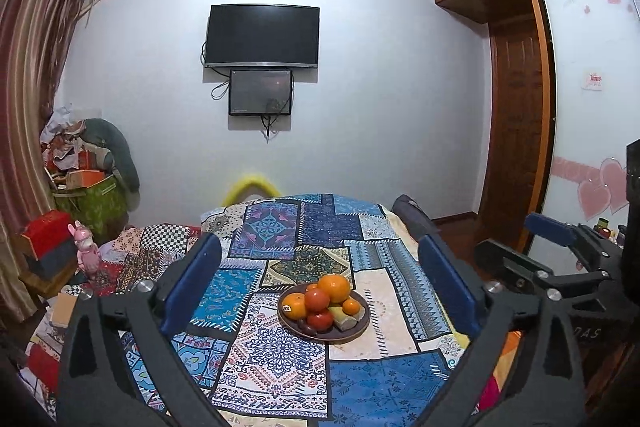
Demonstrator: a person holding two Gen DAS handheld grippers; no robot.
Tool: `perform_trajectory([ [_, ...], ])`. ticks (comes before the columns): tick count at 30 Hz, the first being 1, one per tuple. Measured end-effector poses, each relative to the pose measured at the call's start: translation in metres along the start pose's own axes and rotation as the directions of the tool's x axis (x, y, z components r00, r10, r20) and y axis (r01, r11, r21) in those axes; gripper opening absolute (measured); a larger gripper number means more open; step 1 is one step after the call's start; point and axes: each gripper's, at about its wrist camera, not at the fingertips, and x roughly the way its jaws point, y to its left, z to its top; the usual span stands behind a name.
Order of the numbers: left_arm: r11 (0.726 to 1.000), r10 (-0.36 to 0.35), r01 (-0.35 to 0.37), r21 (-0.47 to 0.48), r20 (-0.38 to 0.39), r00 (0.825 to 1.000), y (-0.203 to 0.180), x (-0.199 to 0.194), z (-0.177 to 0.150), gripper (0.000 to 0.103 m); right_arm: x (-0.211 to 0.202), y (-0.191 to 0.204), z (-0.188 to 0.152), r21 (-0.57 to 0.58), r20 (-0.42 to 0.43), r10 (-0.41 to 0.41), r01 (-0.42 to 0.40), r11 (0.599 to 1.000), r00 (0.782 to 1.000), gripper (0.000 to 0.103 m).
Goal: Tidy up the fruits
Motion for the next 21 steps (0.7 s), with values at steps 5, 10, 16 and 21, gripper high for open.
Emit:
perform_trajectory([
  [5,1.0,0.003,-0.003,-0.001,-0.001,1.0,-0.001,-0.0006,-0.0016,0.102,-0.0044,0.0019,-0.0014,-0.008,0.004,-0.003,0.003,1.0,1.0,0.103],
  [10,1.0,0.005,-0.005,-0.01,-0.004,1.0,0.0017,0.0007,-0.0019,0.103,-0.0065,0.0027,-0.0019,-0.013,0.008,-0.003,0.003,1.0,1.0,0.103],
  [16,1.0,0.001,-0.001,-0.018,-0.001,1.0,0.002,0.0017,-0.0014,0.103,-0.0079,0.002,-0.0002,-0.011,0.012,-0.007,0.007,1.0,1.0,0.103],
  [21,1.0,-0.001,0.001,-0.015,0.0,1.0,0.001,0.0017,-0.002,0.103,-0.01,0.0009,0.0014,-0.007,0.019,-0.012,0.012,1.0,1.0,0.103],
])
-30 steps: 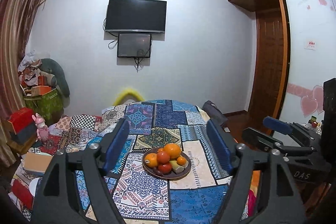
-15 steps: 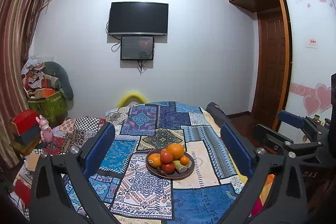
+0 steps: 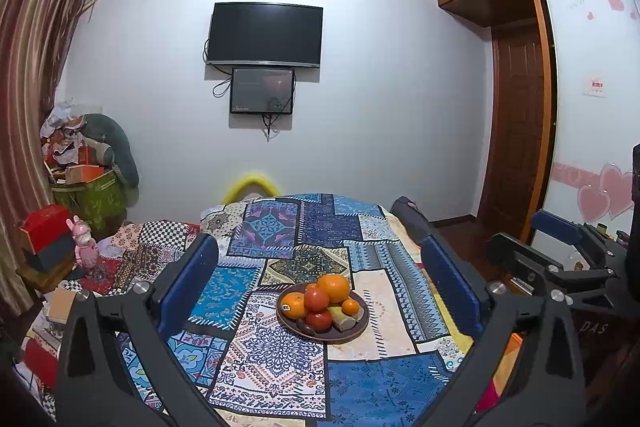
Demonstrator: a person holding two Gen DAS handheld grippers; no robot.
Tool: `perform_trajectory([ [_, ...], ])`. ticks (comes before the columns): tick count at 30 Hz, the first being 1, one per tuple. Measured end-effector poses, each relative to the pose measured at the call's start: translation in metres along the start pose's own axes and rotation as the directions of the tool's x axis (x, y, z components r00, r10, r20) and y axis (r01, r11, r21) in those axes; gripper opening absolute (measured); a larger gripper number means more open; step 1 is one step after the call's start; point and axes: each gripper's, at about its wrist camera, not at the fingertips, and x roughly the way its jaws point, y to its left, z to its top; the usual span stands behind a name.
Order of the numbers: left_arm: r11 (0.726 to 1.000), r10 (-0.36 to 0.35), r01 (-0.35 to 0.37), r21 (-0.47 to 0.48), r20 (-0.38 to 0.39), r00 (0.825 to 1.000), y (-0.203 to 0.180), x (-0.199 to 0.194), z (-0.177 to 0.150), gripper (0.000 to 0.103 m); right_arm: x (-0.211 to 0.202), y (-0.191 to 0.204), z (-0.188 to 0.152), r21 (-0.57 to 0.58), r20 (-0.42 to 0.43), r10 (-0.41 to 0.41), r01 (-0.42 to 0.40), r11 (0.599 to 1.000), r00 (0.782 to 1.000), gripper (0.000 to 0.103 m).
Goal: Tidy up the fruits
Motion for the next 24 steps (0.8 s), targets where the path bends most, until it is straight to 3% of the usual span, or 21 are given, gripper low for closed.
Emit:
perform_trajectory([
  [24,1.0,-0.03,0.03,0.003,0.001,1.0,-0.0069,-0.0016,0.0032,0.103,-0.0064,-0.0061,0.0052,0.019,0.019,-0.011,0.01,1.0,1.0,0.103],
])
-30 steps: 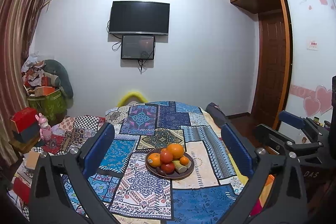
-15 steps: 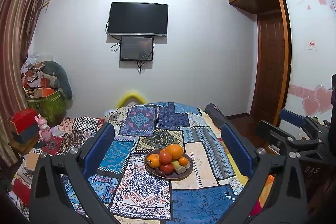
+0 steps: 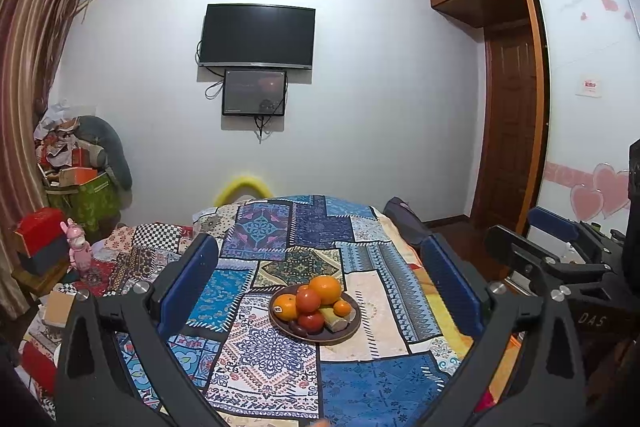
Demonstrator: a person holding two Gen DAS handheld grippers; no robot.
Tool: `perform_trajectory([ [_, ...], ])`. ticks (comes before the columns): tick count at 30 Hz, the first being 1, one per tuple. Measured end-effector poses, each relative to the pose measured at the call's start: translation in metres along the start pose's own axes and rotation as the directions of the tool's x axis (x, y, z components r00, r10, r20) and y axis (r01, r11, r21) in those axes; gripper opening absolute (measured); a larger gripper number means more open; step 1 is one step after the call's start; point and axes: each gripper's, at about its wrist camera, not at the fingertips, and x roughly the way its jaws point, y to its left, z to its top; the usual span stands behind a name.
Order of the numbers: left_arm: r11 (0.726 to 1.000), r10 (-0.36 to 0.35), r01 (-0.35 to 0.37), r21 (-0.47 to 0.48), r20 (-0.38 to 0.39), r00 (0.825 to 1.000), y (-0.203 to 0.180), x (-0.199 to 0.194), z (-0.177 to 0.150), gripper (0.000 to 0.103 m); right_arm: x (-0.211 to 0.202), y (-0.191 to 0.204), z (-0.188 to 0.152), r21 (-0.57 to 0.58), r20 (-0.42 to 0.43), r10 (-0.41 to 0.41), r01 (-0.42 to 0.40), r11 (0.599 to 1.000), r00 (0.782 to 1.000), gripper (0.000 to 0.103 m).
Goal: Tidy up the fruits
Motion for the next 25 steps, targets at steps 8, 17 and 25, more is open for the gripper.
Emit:
perform_trajectory([
  [8,1.0,-0.008,0.008,-0.001,0.002,1.0,-0.0001,-0.0013,0.0006,0.103,-0.0007,-0.0012,0.0016,0.006,0.006,-0.004,0.004,1.0,1.0,0.103],
  [17,1.0,-0.017,0.017,0.005,-0.001,1.0,-0.0016,-0.0021,-0.0001,0.103,-0.0007,-0.0015,0.0018,0.007,0.006,-0.004,0.004,1.0,1.0,0.103],
  [25,1.0,-0.019,0.02,0.008,-0.008,1.0,-0.0019,-0.0023,0.0002,0.103,-0.0006,-0.002,0.0018,0.009,0.004,-0.004,0.004,1.0,1.0,0.103],
])
